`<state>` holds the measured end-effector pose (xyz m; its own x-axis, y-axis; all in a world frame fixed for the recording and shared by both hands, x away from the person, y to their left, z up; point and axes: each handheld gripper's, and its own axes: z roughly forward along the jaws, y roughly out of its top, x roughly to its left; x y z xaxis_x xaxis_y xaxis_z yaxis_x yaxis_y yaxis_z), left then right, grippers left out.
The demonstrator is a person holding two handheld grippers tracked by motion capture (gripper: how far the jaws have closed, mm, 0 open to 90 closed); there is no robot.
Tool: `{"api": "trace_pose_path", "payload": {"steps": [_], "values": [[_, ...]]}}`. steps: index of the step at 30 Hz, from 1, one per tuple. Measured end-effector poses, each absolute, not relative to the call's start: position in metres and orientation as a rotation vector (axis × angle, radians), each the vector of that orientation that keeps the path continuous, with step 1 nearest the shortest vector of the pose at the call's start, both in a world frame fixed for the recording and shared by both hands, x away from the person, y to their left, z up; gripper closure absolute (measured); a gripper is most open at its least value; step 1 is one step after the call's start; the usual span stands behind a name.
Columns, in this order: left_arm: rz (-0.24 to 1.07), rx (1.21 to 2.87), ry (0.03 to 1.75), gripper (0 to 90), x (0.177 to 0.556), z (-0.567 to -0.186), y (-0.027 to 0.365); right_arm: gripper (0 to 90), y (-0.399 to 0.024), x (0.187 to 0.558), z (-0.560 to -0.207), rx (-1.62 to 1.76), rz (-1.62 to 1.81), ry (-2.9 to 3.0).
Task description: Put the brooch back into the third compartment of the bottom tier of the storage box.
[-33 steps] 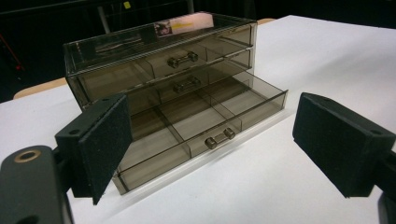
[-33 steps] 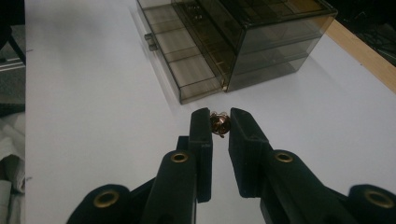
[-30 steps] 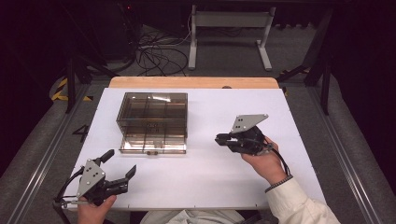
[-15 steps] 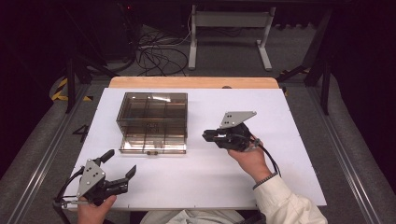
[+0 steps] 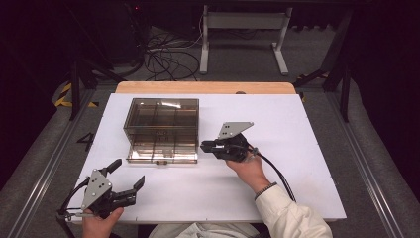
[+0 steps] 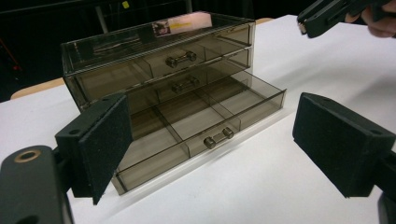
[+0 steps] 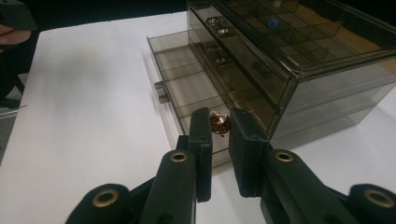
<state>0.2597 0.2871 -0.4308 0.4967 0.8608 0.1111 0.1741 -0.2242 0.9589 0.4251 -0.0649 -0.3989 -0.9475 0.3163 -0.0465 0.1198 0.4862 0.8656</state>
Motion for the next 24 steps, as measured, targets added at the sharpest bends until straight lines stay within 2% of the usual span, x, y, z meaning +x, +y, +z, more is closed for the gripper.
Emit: {"api": "trace_pose_path", "payload": {"steps": [24], "values": [[0.818,1.702,0.884,12.9,0.261,-0.431,0.287,79.7,-0.034,0.441,-0.44,0.452,1.569,2.499]]}}
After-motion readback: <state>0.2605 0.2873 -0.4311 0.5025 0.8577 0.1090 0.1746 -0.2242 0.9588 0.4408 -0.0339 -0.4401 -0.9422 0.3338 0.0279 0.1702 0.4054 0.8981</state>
